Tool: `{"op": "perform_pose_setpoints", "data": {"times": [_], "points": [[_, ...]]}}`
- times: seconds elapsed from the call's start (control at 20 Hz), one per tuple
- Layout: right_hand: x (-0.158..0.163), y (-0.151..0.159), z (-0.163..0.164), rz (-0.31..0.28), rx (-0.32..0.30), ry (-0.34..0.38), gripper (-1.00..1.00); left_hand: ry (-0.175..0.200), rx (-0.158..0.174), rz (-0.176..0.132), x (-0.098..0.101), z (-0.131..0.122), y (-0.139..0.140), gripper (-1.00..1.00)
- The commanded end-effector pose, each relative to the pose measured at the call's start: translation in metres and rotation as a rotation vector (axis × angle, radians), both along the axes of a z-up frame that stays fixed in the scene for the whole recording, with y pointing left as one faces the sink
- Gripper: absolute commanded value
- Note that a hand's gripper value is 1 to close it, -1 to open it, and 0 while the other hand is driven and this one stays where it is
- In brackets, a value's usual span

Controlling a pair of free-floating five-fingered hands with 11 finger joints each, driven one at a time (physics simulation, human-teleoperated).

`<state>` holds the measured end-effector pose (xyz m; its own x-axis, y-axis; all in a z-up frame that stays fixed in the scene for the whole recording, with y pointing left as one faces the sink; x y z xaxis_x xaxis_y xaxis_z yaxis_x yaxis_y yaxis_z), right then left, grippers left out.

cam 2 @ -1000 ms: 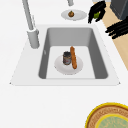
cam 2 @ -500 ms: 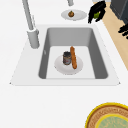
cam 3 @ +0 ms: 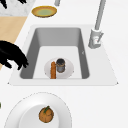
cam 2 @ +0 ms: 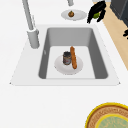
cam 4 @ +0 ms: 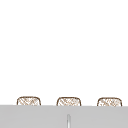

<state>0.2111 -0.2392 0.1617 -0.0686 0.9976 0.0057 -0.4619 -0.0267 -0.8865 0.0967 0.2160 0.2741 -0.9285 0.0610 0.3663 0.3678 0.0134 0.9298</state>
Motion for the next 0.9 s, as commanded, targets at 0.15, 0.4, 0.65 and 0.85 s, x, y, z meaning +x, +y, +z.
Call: {"op": "perform_pose_setpoints", "data": {"times": [0.15,0.4,0.65,0.85], "points": [[0.011,0.011,0.007,0.030,-0.004,-0.019,-1.00,-0.011,-0.005,0.007,0.000,0.000,0.000,0.00],[0.015,0.019,0.025,0.067,-0.014,-0.054,-1.00,-0.024,-0.009,0.013,0.000,-0.001,-0.001,0.00],[0.029,0.035,0.033,0.048,-0.010,-0.136,-1.00,-0.031,-0.012,0.018,0.001,-0.001,-0.001,0.00],[0.041,0.048,0.039,0.048,-0.011,-0.223,-1.00,-0.034,-0.014,0.020,0.001,-0.001,-0.001,0.00]]}}
